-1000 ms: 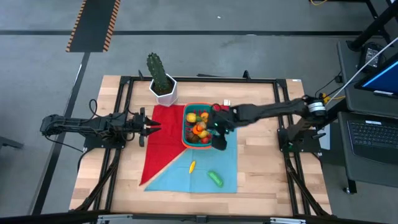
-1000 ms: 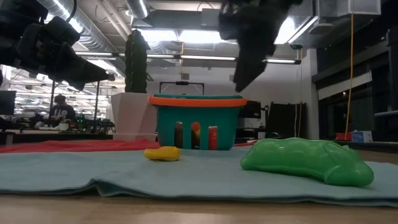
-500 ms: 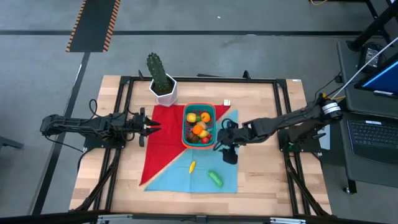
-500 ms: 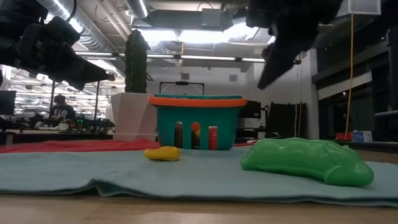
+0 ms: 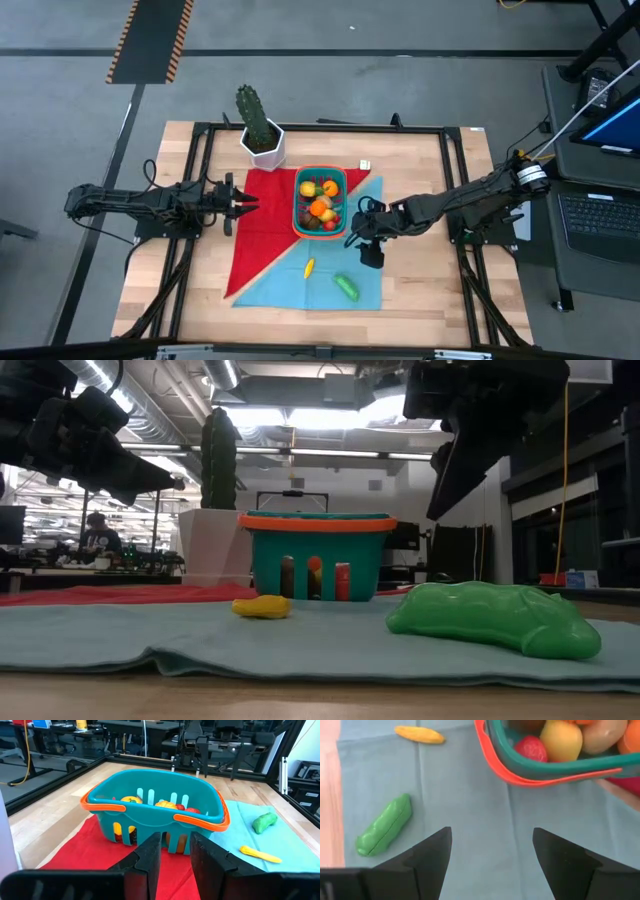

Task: Pick and placing Produce into tupperware
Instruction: Put the pea into the basket

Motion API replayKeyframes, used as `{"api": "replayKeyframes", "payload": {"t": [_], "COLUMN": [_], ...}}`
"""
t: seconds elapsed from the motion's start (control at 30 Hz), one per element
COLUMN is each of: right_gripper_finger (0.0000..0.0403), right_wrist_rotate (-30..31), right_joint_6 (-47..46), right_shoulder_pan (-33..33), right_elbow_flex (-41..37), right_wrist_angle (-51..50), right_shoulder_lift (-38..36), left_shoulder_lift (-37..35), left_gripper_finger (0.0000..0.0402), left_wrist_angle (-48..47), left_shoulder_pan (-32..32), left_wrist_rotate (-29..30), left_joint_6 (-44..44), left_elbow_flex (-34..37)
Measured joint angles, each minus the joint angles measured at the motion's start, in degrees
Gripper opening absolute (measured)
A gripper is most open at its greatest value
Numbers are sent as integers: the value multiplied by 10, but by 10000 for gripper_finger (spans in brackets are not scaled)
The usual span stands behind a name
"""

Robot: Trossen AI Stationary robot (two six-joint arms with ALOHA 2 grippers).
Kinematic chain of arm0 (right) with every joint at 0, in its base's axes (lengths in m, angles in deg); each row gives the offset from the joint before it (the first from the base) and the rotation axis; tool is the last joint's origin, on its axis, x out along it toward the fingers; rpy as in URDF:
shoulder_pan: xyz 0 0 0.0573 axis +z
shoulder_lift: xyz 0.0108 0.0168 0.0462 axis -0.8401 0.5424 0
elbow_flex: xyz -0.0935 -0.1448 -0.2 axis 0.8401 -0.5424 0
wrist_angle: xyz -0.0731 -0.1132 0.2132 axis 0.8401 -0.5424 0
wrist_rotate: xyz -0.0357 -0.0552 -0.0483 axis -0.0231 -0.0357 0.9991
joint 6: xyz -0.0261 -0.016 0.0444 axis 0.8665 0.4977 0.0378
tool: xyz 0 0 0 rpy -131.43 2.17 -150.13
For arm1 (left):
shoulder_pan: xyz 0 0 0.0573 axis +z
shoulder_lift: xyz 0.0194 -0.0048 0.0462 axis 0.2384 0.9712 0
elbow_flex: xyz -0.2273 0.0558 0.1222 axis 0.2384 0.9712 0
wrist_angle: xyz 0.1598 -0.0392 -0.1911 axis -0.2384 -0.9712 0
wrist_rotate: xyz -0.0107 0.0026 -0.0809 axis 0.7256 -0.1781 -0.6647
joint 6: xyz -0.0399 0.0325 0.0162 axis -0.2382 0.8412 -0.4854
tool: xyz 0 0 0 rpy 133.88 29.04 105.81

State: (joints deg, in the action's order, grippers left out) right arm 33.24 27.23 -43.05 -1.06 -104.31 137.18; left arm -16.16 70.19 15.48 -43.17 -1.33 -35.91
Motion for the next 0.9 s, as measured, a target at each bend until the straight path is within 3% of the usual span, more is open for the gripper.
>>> {"api": "replayKeyframes", "payload": {"t": [0.43,0.9], "right_gripper_finger": [274,191], "right_wrist_rotate": [3,4], "right_joint_6": [-55,-243], "right_shoulder_pan": [6,104], "right_elbow_flex": [0,17], "right_wrist_angle": [-23,-40], "right_shoulder_lift": [0,2], "left_shoulder_lift": [0,0], "left_gripper_finger": [96,96], "left_wrist_angle": [0,0], "left_shoulder_pan": [0,0], "left_wrist_rotate": [0,0], "left_joint_6": [-1,-4], "left_elbow_flex": [0,0]}}
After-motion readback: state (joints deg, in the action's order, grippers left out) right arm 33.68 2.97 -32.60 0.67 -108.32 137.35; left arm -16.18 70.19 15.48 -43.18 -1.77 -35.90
